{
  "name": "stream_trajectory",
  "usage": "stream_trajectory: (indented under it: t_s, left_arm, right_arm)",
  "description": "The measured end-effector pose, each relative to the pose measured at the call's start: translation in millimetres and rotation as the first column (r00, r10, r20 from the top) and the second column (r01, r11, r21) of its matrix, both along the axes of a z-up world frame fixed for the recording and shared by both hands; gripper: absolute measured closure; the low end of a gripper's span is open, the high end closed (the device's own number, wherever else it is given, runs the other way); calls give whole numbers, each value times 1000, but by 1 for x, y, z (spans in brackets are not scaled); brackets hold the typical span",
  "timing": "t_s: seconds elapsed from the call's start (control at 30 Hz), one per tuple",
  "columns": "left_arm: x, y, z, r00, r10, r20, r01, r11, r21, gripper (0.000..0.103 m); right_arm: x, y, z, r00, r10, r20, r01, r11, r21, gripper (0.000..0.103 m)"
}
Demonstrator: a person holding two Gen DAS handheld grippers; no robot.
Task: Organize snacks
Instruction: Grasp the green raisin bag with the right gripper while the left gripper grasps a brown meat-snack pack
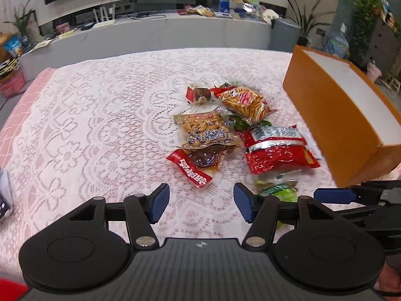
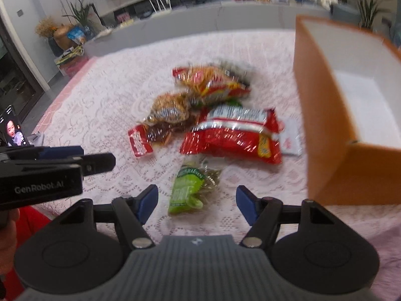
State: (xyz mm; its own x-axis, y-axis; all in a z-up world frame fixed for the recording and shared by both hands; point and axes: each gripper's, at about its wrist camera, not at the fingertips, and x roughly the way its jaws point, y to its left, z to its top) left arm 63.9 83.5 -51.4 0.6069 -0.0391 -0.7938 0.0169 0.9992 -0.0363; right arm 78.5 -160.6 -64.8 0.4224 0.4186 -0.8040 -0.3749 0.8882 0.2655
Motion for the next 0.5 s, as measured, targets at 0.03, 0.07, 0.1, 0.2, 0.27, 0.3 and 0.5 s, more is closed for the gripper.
stream_trajectory:
  t_s: [0.03, 0.07, 0.1, 0.2, 0.27, 0.3, 0.5]
  left_arm:
    - [4, 1, -4, 1000, -13, -7, 13, 1000, 3, 34]
    - [8, 2, -8, 1000, -19, -16, 19, 1000, 2, 34]
    - [13, 4, -12, 999, -14, -29, 13, 1000, -1, 34]
    - [24, 13, -23, 998, 8, -58, -11, 999, -44, 34]
    - [30, 16, -26, 998, 14, -66, -18, 998, -57, 34]
    - [32, 15, -26, 998, 12, -63, -15, 999, -51, 34]
    - [54, 6, -22, 996, -83, -23, 83, 997, 6, 33]
  right_arm:
    - [5, 3, -4, 1000, -3, -20, 3, 1000, 2, 35]
    - [8, 5, -7, 999, -6, -34, 7, 1000, 5, 35]
    - [11, 7, -10, 999, -8, -47, 8, 1000, 3, 35]
    - [19, 15, -18, 998, 0, -64, -1, 1000, -18, 37]
    - [24, 19, -23, 997, -3, -73, 1, 999, -33, 52]
    - [26, 18, -24, 997, -7, -78, 4, 1000, -30, 61]
    - [35, 12, -15, 999, 7, -37, -10, 997, -75, 71]
